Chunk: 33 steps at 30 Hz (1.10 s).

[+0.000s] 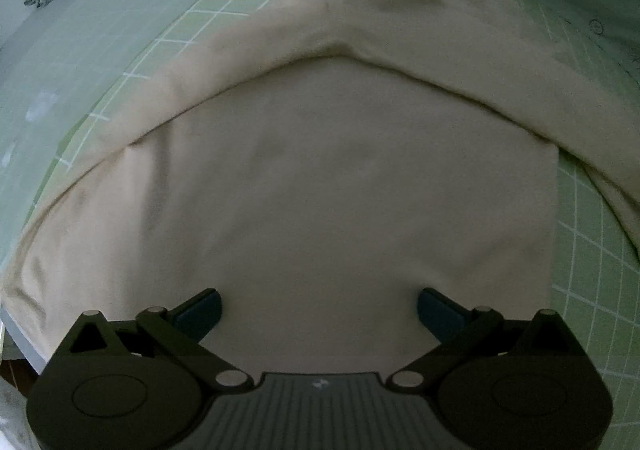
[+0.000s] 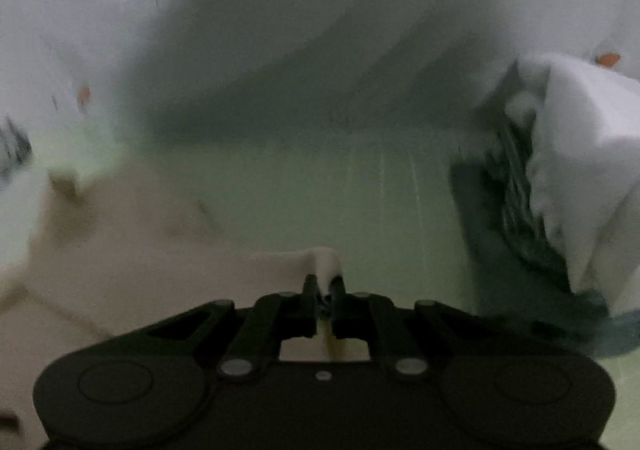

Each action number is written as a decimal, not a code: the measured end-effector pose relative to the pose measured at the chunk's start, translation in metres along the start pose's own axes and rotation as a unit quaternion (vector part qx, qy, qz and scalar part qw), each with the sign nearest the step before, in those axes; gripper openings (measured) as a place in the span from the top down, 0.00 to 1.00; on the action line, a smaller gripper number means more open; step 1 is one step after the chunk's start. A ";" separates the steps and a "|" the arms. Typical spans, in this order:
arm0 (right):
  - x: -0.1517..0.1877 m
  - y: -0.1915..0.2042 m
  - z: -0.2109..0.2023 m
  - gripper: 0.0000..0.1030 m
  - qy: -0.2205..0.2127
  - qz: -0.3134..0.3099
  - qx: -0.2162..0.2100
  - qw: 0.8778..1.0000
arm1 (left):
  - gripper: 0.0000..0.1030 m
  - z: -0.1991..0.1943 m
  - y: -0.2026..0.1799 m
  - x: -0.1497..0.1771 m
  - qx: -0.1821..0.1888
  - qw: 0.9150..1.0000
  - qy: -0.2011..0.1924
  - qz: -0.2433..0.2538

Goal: Fold clothes

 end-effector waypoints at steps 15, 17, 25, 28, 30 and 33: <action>0.032 0.069 -0.054 0.00 -0.010 0.038 -0.072 0.997 | 0.00 0.005 0.025 -0.009 0.059 0.997 -0.045 0.026; 0.039 0.081 -0.061 0.00 -0.015 0.041 -0.076 0.996 | 0.00 -0.011 0.036 -0.006 0.084 0.993 -0.080 0.022; 0.084 0.151 -0.073 0.00 0.035 0.046 -0.107 0.993 | 0.00 -0.086 0.121 0.023 0.035 0.980 -0.188 -0.052; 0.096 0.192 -0.072 0.00 0.040 0.037 -0.103 0.993 | 0.00 -0.090 0.164 0.035 0.003 0.980 -0.189 -0.062; 0.103 0.219 -0.071 0.00 0.044 0.031 -0.100 0.994 | 0.00 -0.087 0.188 0.039 0.001 0.980 -0.183 -0.075; 0.115 0.260 -0.070 0.02 0.049 0.022 -0.095 0.994 | 0.00 -0.088 0.230 0.041 0.005 0.981 -0.173 -0.082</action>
Point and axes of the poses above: each gripper's, at about its wrist camera, not at the fingertips, and z roughly the way its jaws point, y to its left, x to its underside, the point moved 6 cm from there along z, roughly the way its jaws point, and after that the axes turned 13 degrees about z, right-handed, at the moved point
